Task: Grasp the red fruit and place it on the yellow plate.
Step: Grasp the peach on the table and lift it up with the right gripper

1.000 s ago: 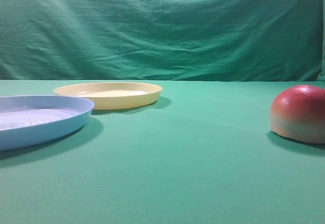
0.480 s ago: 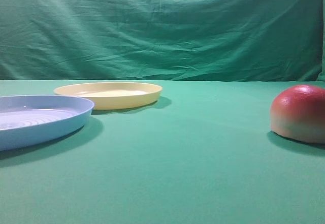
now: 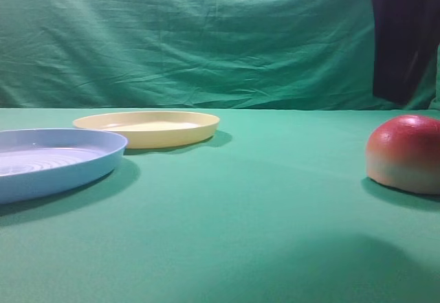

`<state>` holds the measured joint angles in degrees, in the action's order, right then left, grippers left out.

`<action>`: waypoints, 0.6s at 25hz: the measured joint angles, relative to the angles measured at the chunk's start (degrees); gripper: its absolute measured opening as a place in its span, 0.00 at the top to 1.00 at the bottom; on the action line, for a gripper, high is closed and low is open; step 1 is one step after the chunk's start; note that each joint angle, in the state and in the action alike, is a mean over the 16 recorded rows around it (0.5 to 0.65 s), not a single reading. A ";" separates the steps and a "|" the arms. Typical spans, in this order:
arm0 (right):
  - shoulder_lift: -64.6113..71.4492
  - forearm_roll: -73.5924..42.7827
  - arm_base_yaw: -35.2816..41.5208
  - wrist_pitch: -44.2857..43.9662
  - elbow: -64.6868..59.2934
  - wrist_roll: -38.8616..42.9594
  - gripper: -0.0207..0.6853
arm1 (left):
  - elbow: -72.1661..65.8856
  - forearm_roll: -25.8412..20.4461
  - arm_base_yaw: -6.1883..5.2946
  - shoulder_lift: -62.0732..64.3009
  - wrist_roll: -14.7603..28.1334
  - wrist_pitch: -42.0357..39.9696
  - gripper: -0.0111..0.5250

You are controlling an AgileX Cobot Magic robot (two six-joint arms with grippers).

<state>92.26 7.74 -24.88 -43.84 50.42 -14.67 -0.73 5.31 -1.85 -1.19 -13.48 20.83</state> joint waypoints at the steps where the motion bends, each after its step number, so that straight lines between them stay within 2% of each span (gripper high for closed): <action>1: 0.73 0.01 0.00 0.48 0.01 -0.14 0.10 | 0.00 0.00 0.00 0.00 0.00 0.00 0.98; 6: 3.61 -0.04 0.00 2.02 0.22 -0.83 0.19 | 0.00 0.00 0.00 0.00 0.00 0.00 0.98; 15: 5.93 -0.21 -0.06 -0.33 6.40 -1.43 0.48 | 0.00 0.00 0.00 0.00 0.00 0.00 0.98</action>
<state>98.19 7.53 -24.94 -44.17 56.81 -16.10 -0.73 5.31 -1.85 -1.19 -13.48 20.83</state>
